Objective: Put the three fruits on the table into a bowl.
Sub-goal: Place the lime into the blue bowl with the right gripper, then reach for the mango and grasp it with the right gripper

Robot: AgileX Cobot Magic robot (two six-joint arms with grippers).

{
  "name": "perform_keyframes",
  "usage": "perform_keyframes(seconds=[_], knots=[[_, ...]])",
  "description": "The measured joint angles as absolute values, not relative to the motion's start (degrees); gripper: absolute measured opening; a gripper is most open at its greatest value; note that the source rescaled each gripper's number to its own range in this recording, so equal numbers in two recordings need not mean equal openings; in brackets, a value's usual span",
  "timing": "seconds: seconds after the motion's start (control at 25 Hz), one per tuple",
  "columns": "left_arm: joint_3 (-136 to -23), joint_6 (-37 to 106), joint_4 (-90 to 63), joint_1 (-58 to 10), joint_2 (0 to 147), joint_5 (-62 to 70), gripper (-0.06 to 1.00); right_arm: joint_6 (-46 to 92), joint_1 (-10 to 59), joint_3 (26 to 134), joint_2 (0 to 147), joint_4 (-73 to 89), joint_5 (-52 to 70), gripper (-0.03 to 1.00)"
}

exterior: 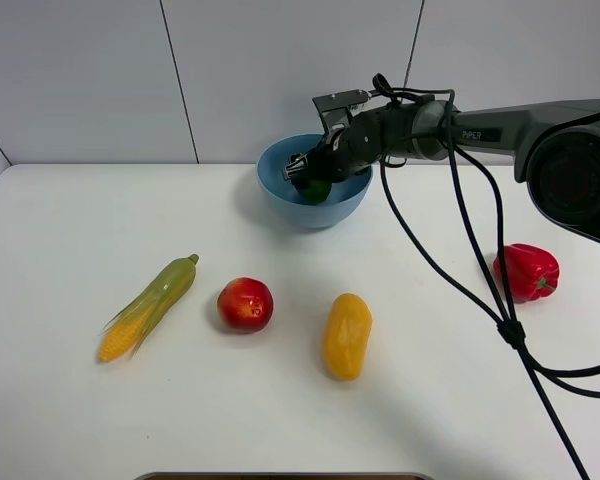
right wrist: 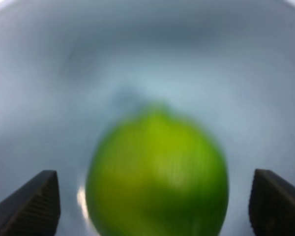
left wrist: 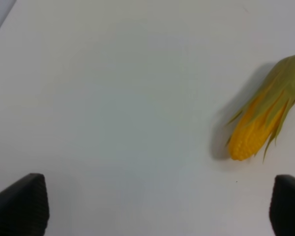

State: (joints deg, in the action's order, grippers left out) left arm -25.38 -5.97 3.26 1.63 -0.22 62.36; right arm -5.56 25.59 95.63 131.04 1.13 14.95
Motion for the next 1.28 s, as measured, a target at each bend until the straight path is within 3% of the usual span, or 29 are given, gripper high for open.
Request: perform_keyframes(seconds=[0.36, 0.92, 1.28], knots=[[-25.38, -5.97, 3.26, 1.63, -0.22, 62.36, 1.00, -5.56, 25.78, 95.63, 130.47, 3.17, 14.75, 0.87], [-25.38, -5.97, 3.26, 1.63, -0.22, 62.36, 1.00, -10.36, 26.31, 95.74, 113.98, 1.49, 25.83, 0.88], [-25.38, -5.97, 3.26, 1.63, -0.22, 62.36, 1.00, -16.60, 27.81, 95.74, 101.97, -0.34, 45.24, 0.88]])
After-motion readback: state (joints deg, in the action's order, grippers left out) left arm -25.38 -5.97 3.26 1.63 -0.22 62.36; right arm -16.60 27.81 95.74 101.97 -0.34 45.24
